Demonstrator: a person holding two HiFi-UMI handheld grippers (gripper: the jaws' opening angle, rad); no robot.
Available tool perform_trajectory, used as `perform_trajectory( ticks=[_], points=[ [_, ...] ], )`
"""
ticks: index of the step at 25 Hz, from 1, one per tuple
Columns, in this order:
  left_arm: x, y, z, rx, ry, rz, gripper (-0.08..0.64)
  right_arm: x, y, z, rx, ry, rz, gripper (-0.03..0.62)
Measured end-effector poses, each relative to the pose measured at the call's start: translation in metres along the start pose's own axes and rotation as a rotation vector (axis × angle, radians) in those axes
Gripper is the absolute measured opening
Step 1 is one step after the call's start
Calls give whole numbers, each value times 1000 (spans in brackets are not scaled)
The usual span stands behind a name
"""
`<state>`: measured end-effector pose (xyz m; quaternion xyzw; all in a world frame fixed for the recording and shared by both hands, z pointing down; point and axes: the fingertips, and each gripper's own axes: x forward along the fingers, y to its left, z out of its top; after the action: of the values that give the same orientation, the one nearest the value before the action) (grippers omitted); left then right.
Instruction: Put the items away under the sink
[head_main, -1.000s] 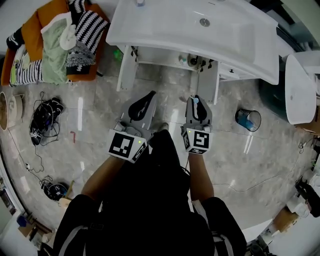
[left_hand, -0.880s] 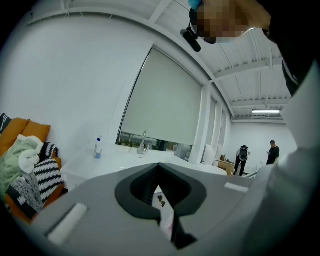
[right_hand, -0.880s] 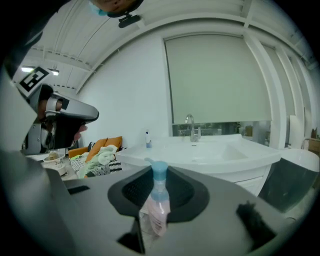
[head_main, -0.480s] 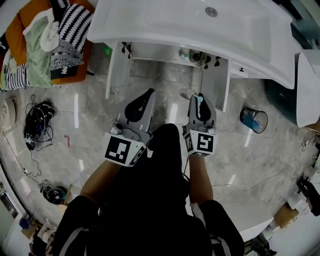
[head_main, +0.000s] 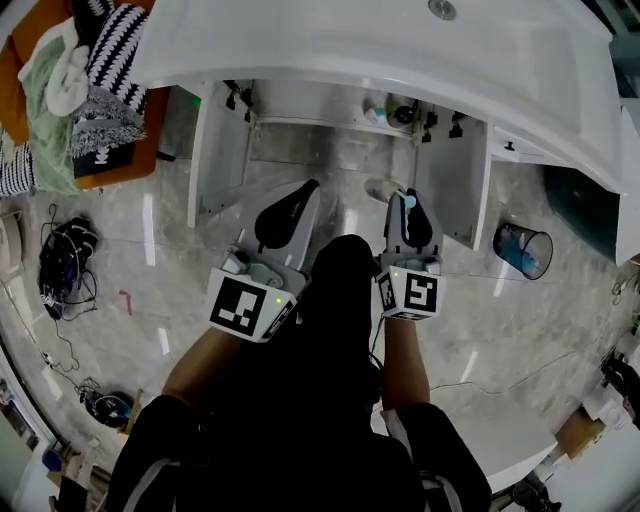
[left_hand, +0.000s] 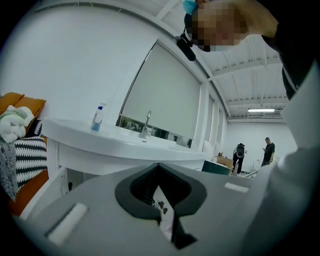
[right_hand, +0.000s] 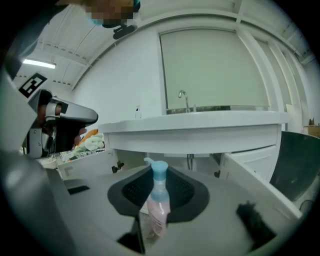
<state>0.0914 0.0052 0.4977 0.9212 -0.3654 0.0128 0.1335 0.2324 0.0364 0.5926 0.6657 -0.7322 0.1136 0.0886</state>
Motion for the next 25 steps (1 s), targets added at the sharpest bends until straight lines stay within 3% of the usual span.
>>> perform_trajectory(
  ticks=[6, 12, 15, 21, 25],
  points=[
    [15, 20, -66, 7, 16, -20, 5, 33, -5, -68, -24, -12, 28, 86],
    [16, 35, -120, 16, -78, -50, 6, 65, -12, -125, -45, -58, 44, 86],
    [10, 42, -133, 59, -117, -42, 6, 76, -14, -133, -57, -94, 47, 86],
    [-6, 57, -144, -1, -71, -2, 6, 91, -11, -142, -79, -63, 44, 86],
    [-9, 65, -145, 13, -86, -2, 6, 105, -7, -157, -87, -49, 51, 86]
  ],
)
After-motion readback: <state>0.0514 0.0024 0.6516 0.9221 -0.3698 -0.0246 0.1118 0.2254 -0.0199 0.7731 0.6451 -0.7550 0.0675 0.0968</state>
